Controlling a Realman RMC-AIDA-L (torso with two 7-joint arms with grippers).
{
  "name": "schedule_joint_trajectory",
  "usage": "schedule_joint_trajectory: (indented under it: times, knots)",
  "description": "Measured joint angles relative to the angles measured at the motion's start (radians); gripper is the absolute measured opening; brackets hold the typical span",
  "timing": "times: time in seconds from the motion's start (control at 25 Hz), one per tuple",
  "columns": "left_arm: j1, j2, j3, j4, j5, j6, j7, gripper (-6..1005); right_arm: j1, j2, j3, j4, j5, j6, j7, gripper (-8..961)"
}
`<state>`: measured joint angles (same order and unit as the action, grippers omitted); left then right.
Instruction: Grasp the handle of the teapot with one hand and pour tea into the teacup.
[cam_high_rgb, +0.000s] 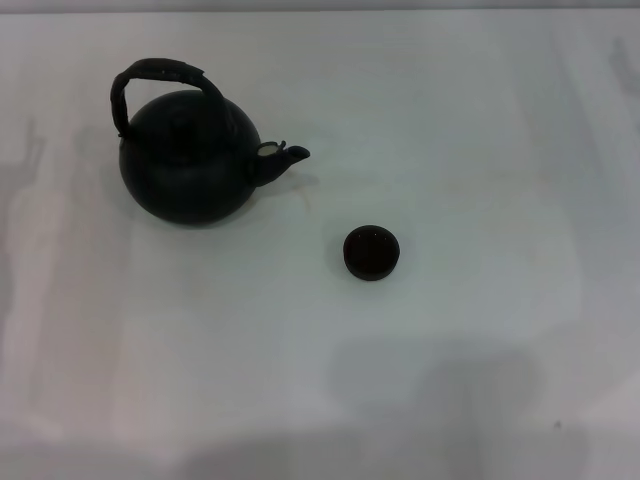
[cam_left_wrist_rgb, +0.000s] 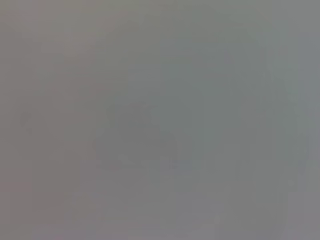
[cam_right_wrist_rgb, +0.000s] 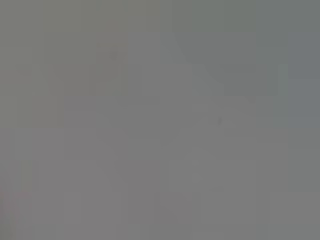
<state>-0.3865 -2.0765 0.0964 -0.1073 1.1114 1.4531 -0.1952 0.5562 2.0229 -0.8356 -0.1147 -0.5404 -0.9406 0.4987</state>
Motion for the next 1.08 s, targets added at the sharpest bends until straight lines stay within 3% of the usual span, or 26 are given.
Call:
schedule_joint_trajectory:
  times: [0.4, 1.08]
  knots:
    - [-0.086, 0.001, -0.004, 0.034, -0.003, -0.115, -0.009, 862, 0.001, 0.002, -0.005, 0.012, -0.001, -0.014, 0.001, 829]
    - [-0.095, -0.004, -0.092, 0.023, -0.057, -0.129, -0.098, 861, 0.02, 0.002, 0.004, 0.011, 0.01, -0.013, -0.007, 828]
